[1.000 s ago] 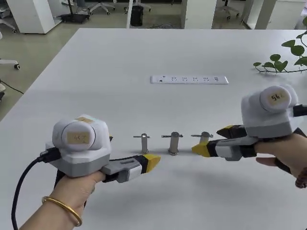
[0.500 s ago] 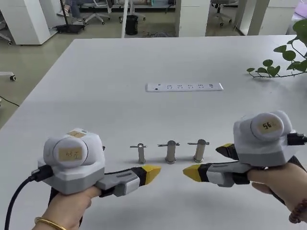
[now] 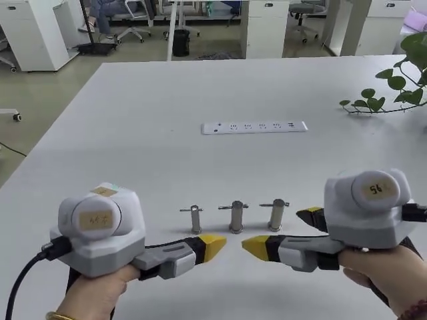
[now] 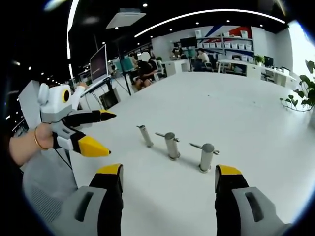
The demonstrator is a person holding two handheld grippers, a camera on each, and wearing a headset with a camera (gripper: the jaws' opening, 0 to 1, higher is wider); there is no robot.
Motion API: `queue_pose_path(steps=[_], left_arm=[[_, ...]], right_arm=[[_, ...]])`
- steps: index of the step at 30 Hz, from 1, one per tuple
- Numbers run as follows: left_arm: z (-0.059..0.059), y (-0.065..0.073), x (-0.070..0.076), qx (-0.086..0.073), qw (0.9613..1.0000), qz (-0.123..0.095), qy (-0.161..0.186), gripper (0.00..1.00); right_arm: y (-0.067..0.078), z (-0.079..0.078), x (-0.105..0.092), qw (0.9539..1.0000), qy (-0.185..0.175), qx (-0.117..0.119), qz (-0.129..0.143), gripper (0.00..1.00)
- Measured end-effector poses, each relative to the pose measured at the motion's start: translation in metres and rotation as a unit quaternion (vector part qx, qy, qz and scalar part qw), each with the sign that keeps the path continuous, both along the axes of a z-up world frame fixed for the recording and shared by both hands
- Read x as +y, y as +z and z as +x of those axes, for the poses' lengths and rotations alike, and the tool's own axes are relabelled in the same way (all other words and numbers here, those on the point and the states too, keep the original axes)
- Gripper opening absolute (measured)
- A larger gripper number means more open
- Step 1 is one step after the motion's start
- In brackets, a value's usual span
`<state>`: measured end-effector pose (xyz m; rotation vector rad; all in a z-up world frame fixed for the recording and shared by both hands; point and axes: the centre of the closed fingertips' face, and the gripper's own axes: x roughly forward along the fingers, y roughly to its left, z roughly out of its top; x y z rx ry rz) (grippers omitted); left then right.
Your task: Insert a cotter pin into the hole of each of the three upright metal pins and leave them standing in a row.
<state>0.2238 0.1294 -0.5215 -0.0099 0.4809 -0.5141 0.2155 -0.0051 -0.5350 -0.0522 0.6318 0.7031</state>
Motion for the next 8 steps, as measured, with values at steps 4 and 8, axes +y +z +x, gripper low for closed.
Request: queue_pose_path(steps=[4, 8], left_arm=[[-0.0008, 0.0005, 0.0025, -0.001, 1.0, -0.002, 0.002, 0.99], [-0.0018, -0.0005, 0.0064, 0.003, 1.0, 0.0, 0.009, 0.99]], right_arm=[[0.0016, -0.0003, 0.0016, 0.9999, 0.005, -0.014, -0.006, 0.78], [-0.001, -0.0003, -0.001, 0.9999, -0.008, -0.012, -0.003, 0.78]])
